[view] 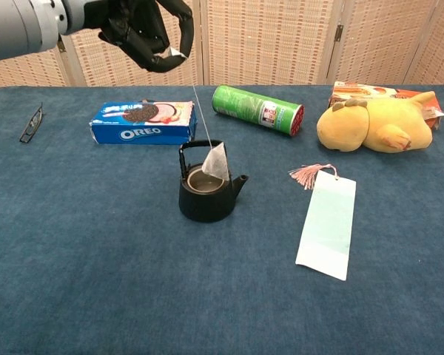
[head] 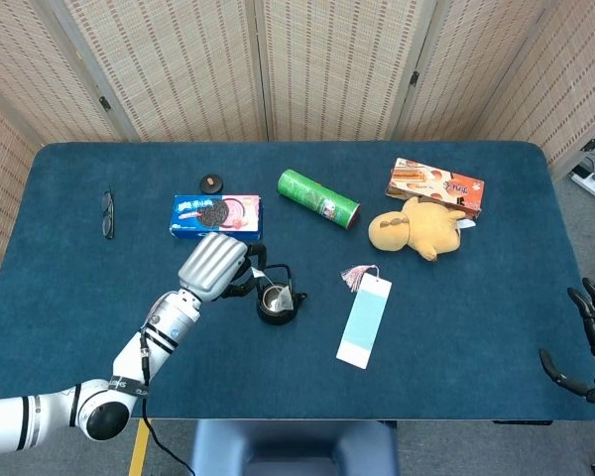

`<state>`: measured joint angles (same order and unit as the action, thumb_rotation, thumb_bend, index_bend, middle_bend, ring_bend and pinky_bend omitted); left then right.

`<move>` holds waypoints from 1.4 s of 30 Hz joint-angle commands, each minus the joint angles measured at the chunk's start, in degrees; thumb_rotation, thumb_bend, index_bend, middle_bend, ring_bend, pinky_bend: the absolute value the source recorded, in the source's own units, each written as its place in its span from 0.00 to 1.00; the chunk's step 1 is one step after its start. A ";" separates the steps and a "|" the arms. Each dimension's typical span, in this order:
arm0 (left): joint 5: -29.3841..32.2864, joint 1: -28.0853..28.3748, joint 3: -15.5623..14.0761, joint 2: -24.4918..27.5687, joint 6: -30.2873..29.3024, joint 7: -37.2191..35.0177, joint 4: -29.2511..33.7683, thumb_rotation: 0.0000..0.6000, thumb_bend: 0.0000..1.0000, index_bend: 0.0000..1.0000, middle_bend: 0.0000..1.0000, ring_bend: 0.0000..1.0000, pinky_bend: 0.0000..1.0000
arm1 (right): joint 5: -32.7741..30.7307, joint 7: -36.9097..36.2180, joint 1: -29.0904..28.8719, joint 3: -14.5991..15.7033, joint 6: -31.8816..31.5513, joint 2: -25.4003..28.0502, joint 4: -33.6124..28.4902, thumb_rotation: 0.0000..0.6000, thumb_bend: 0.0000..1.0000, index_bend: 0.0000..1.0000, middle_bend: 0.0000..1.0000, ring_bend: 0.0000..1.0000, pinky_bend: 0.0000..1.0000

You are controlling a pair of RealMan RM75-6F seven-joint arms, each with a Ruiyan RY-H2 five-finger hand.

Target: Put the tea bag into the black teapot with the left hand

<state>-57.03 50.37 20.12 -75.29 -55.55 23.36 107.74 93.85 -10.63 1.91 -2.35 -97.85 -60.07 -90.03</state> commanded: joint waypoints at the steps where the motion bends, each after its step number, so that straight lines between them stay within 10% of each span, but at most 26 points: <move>1: -0.38 0.40 -0.95 -0.37 0.75 -1.44 -1.52 1.00 0.59 0.62 1.00 1.00 1.00 | -0.34 0.06 -0.06 -0.19 0.19 0.02 0.01 0.69 0.39 0.00 0.00 0.00 0.00; 22: -20.36 -12.04 -17.77 -8.97 -6.17 -23.44 -9.29 1.00 0.59 0.62 1.00 1.00 1.00 | 0.90 0.75 0.25 0.10 -0.23 -0.17 0.12 0.70 0.39 0.00 0.00 0.00 0.00; 26: -24.36 -14.92 -21.33 -10.09 -8.16 -27.13 -12.03 1.00 0.59 0.48 1.00 1.00 1.00 | 1.48 1.25 0.18 0.34 -0.14 -0.33 -0.05 0.69 0.39 0.00 0.00 0.00 0.00; 34: -26.75 -17.23 -23.96 -7.21 -8.65 -25.88 -10.29 1.00 0.39 0.11 1.00 1.00 1.00 | 1.93 1.98 0.02 0.56 0.22 -0.44 -0.40 0.69 0.39 0.00 0.00 0.00 0.00; 42: -24.08 -15.85 -21.22 -2.84 -6.09 -20.39 -4.04 1.00 0.33 0.11 1.00 1.00 1.00 | 2.17 2.07 0.08 0.63 0.07 -0.40 -0.55 0.69 0.39 0.00 0.00 0.00 0.00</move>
<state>-82.91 33.37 -2.31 -79.69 -63.85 1.18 101.53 96.02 -8.56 1.99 -1.71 -97.79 -60.47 -90.58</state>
